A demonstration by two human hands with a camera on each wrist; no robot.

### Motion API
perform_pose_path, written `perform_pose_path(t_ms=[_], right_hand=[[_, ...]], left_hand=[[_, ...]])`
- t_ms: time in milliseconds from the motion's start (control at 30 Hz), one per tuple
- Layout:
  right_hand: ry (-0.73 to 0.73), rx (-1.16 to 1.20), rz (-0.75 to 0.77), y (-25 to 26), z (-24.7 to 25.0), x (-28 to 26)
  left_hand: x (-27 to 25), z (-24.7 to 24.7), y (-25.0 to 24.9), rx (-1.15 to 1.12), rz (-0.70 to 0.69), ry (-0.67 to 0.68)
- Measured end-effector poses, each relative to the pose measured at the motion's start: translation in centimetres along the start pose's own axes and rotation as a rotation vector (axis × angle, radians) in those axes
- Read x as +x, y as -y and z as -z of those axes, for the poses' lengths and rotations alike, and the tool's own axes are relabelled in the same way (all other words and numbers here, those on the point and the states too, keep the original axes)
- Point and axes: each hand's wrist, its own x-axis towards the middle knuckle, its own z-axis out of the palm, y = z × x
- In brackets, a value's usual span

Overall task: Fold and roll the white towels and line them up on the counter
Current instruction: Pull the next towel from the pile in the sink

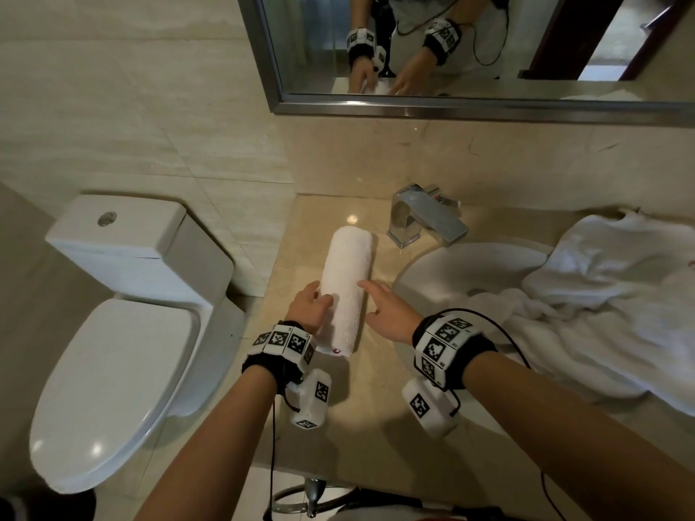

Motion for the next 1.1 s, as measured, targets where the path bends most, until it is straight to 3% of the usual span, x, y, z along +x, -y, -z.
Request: perform_pose_path(t_ms=[167,400,667,900,1100], right_hand=[[0.002,0.020,-0.027,-0.1,0.8,-0.7],[-0.016,0.077,-0.088,-1.4,1.5,-1.5],[-0.167,0.167,-0.116,-5.8,3.6,-3.9],[-0.375,0.157,-0.259,-13.2,8.8,-9.3],[-0.466,-0.106,-0.549,-21.2,14.7,-16.0]], left_hand=[[0.0,-0.2,-0.4,0.106,-0.046,-0.130],[-1.2,0.1,-1.3,0.188,-0.092,-0.211],[-2.6,-3.1,-5.6,0.180,-0.280,-0.264],[-3.5,-10.5,-10.0,0.264,-0.444,-0.145],[-5.2,-18.0,-13.3,0.310,-0.533,0.007]])
